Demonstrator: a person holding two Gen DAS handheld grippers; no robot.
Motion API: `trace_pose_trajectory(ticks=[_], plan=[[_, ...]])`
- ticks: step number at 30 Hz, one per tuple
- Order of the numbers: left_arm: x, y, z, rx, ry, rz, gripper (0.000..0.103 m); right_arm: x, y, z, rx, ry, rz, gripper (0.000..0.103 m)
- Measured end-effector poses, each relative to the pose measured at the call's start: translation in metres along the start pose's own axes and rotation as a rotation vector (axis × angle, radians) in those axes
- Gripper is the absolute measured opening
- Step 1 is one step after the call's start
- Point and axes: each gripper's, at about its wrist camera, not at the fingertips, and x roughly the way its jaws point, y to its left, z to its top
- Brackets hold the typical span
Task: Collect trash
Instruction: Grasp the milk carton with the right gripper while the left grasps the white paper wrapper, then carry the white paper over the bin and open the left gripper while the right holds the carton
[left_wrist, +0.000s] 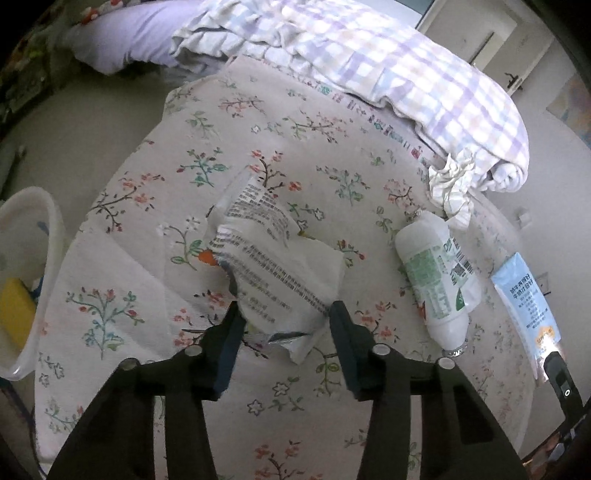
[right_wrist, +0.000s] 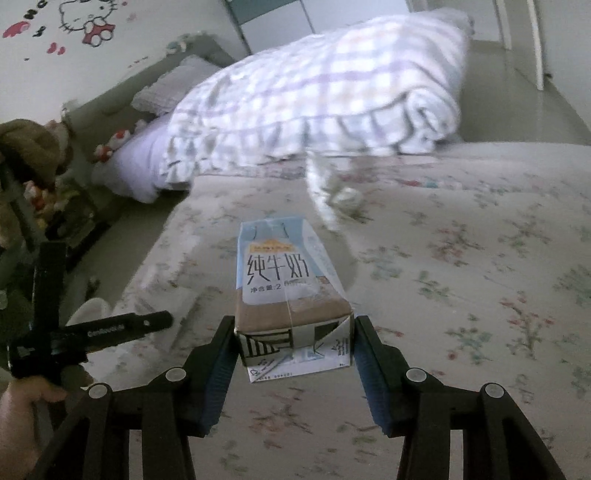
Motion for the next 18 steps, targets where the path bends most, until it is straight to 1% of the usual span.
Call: trace_pose_trajectory(ticks=[1, 2, 3, 7, 13, 18], plan=[[0.0, -0.001, 0.0, 0.008, 0.0, 0.001, 0.037, -0.002, -0.006, -0.001, 0.004, 0.001, -0.006, 0.054], [0.0, -0.002, 0.001, 0.016, 0.002, -0.004, 0.035, -0.002, -0.009, -0.002, 0.007, 0.002, -0.012, 0.054], [-0.001, -0.003, 0.001, 0.023, 0.003, -0.009, 0.026, -0.002, -0.012, -0.003, 0.01, 0.003, -0.018, 0.054], [-0.008, -0.01, 0.0, 0.077, -0.01, -0.007, 0.018, -0.001, -0.018, -0.005, 0.019, 0.007, -0.029, 0.054], [-0.022, -0.012, -0.003, 0.143, -0.03, -0.009, 0.017, 0.002, -0.009, -0.001, 0.006, -0.001, -0.013, 0.054], [-0.036, -0.002, -0.005, 0.146, -0.053, -0.006, 0.017, 0.007, 0.008, 0.003, -0.015, -0.003, 0.017, 0.054]])
